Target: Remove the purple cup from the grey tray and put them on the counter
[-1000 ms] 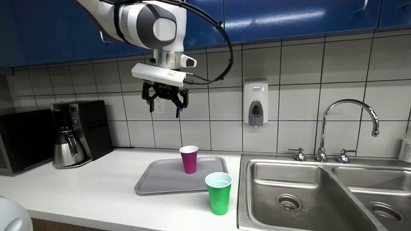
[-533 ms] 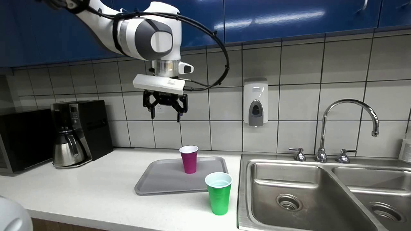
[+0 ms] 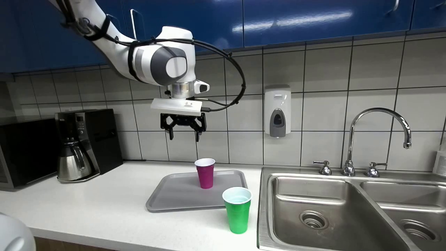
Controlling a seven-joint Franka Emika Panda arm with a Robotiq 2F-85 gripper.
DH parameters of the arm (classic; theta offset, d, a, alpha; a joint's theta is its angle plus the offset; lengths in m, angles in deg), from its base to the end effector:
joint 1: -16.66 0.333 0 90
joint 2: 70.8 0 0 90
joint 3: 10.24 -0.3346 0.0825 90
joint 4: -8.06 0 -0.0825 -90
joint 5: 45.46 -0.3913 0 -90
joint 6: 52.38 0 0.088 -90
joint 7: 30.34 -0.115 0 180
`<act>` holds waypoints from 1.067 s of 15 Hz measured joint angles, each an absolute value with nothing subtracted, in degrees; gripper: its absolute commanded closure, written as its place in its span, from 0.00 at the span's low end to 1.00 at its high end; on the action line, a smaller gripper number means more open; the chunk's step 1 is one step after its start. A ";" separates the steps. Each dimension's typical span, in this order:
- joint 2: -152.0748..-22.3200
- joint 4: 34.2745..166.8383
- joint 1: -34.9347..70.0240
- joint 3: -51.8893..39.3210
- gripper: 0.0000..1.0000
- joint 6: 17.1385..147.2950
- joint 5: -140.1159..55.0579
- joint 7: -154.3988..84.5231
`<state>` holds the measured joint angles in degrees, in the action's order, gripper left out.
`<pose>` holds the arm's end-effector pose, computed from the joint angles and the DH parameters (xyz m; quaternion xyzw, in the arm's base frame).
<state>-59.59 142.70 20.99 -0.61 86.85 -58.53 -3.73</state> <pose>0.5021 -0.0467 0.4427 -0.9799 -0.1071 -0.1566 0.0609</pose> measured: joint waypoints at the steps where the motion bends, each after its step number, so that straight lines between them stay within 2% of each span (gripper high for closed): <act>1: -60.64 142.63 20.99 -0.81 0.00 87.84 -58.53 -3.73; 16: -79.01 132.10 19.20 -5.72 0.00 98.10 -58.53 -3.73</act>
<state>-79.01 132.10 19.20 -5.72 98.10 -58.53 -3.73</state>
